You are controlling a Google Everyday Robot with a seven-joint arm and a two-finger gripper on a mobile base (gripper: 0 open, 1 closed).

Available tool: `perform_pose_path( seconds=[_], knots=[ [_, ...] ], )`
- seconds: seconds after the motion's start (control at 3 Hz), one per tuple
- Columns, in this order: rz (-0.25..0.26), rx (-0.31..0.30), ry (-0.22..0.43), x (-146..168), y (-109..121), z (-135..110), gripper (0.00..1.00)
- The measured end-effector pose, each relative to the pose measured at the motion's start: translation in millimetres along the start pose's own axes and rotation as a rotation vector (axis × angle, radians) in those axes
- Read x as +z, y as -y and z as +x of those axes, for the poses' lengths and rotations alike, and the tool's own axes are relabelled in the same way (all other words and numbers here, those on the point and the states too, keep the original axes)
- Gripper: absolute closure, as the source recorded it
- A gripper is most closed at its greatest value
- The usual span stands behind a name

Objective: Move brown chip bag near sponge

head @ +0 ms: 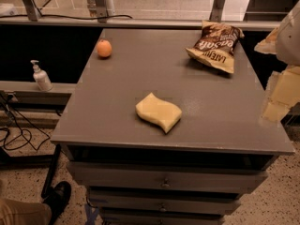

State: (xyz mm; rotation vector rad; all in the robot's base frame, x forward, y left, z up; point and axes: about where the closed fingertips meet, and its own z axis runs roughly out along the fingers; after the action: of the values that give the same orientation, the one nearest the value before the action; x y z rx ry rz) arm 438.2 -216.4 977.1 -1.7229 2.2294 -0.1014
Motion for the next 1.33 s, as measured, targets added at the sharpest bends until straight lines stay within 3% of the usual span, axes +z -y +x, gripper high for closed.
perform_pose_path(
  seconds=[0.67, 1.0, 1.33],
  knots=[
    [0.025, 0.001, 0.008, 2.2, 2.3, 1.8, 0.00],
    [0.069, 0.028, 0.036, 28.4, 11.9, 24.2, 0.00],
    [0.165, 0.077, 0.104, 55.6, 50.2, 42.3, 0.00]
  ],
)
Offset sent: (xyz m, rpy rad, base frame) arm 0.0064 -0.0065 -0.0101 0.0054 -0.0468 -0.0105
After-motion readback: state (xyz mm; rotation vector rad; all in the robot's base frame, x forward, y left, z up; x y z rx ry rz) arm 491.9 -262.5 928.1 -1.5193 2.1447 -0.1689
